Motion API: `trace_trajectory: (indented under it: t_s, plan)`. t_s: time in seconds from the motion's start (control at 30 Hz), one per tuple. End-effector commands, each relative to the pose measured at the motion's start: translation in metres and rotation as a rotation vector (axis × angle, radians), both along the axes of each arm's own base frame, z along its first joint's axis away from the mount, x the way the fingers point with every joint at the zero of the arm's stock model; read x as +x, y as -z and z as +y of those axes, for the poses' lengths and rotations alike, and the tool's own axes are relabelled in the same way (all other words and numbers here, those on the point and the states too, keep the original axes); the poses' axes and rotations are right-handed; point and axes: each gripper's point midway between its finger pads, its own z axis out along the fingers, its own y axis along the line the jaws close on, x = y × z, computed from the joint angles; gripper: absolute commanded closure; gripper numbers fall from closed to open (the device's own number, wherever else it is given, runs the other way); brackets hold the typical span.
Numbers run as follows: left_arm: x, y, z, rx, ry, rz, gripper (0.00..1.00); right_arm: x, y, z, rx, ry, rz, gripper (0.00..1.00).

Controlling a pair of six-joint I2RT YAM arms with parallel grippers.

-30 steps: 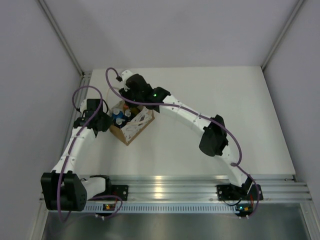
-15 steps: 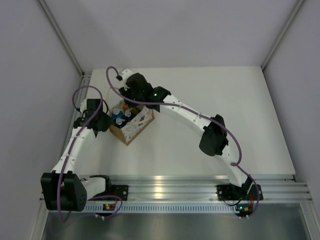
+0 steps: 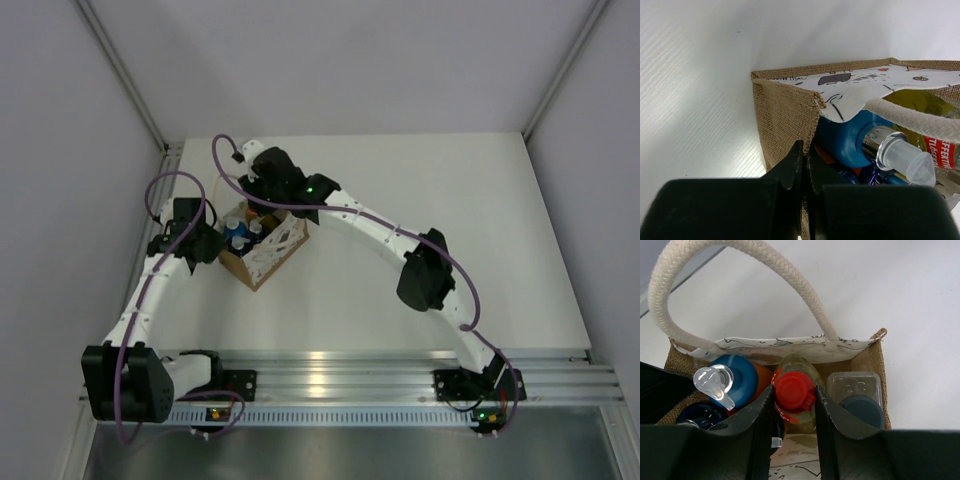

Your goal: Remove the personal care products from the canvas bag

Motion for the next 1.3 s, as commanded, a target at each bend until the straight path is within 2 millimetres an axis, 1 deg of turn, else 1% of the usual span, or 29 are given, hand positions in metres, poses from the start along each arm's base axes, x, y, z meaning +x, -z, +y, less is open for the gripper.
trace_trajectory:
  t_s: [0.0, 0.07, 0.1, 0.17, 0.23, 0.27, 0.3, 0.5, 0.57, 0.6, 0.67, 0.7, 0.77, 0.8, 0.87, 0.9, 0.93, 0.97, 1.07, 1.1, 1.17, 1.2, 1.27]
  plan:
    - [0.0, 0.005, 0.006, 0.028, -0.001, 0.015, 1.0, 0.013, -0.022, 0.007, 0.074, 0.002, -0.053, 1.0]
    - [0.0, 0.005, 0.006, 0.028, -0.003, 0.013, 1.0, 0.01, -0.029, 0.007, 0.085, -0.001, -0.061, 1.0]
    - [0.0, 0.005, 0.006, 0.027, -0.005, 0.013, 1.0, 0.008, -0.042, 0.006, 0.102, -0.004, -0.076, 1.0]
    - [0.0, 0.006, 0.006, 0.028, -0.006, 0.016, 1.0, 0.005, -0.056, 0.008, 0.13, -0.008, -0.1, 1.0]
    - [0.0, 0.006, 0.007, 0.03, -0.009, 0.014, 1.0, 0.003, -0.083, 0.005, 0.175, -0.003, -0.137, 1.0]
    - [0.0, 0.006, 0.007, 0.029, -0.01, 0.015, 1.0, 0.004, -0.085, 0.005, 0.179, 0.003, -0.143, 1.0]
    - [0.0, 0.006, 0.007, 0.029, -0.01, 0.015, 1.0, 0.003, -0.099, 0.002, 0.198, 0.005, -0.16, 1.0]
    - [0.001, 0.006, 0.007, 0.029, -0.012, 0.018, 1.0, -0.002, -0.148, -0.008, 0.272, 0.015, -0.227, 1.0]
    - [0.001, 0.007, 0.007, 0.031, -0.012, 0.02, 1.0, -0.004, -0.158, -0.011, 0.286, 0.015, -0.237, 1.0]
    - [0.001, 0.007, 0.007, 0.031, -0.012, 0.02, 1.0, -0.006, -0.168, -0.014, 0.3, 0.014, -0.246, 1.0]
    - [0.001, 0.007, 0.007, 0.032, -0.013, 0.02, 1.0, -0.009, -0.175, -0.017, 0.306, 0.01, -0.258, 1.0]
    - [0.001, 0.007, 0.007, 0.032, -0.013, 0.021, 1.0, -0.012, -0.185, -0.021, 0.314, 0.01, -0.272, 1.0]
    - [0.002, 0.006, 0.008, 0.034, -0.014, 0.018, 1.0, -0.015, -0.19, -0.023, 0.315, 0.006, -0.281, 1.0]
    - [0.002, 0.007, 0.008, 0.034, -0.014, 0.02, 1.0, -0.017, -0.198, -0.026, 0.325, 0.003, -0.29, 1.0]
    - [0.003, 0.006, 0.008, 0.035, -0.015, 0.02, 1.0, -0.02, -0.204, -0.029, 0.328, -0.002, -0.298, 1.0]
    - [0.003, 0.006, 0.008, 0.035, -0.015, 0.02, 1.0, -0.023, -0.211, -0.032, 0.339, -0.004, -0.305, 1.0]
    - [0.003, 0.008, 0.008, 0.036, -0.013, 0.024, 1.0, -0.024, -0.214, -0.034, 0.341, -0.006, -0.307, 1.0]
    - [0.003, 0.007, 0.008, 0.037, -0.014, 0.023, 1.0, -0.027, -0.223, -0.038, 0.35, -0.005, -0.318, 1.0]
    - [0.003, 0.008, 0.008, 0.037, -0.012, 0.028, 1.0, -0.032, -0.238, -0.046, 0.361, -0.006, -0.341, 1.0]
    - [0.003, 0.009, 0.008, 0.037, -0.012, 0.029, 1.0, -0.036, -0.25, -0.053, 0.377, -0.001, -0.354, 1.0]
    - [0.003, 0.011, 0.008, 0.039, -0.01, 0.036, 1.0, -0.038, -0.262, -0.061, 0.374, 0.0, -0.393, 1.0]
    - [0.003, 0.011, 0.008, 0.039, -0.01, 0.037, 1.0, -0.041, -0.275, -0.069, 0.389, 0.011, -0.413, 1.0]
    - [0.003, 0.012, 0.008, 0.039, -0.01, 0.04, 1.0, -0.044, -0.289, -0.078, 0.397, 0.021, -0.438, 1.0]
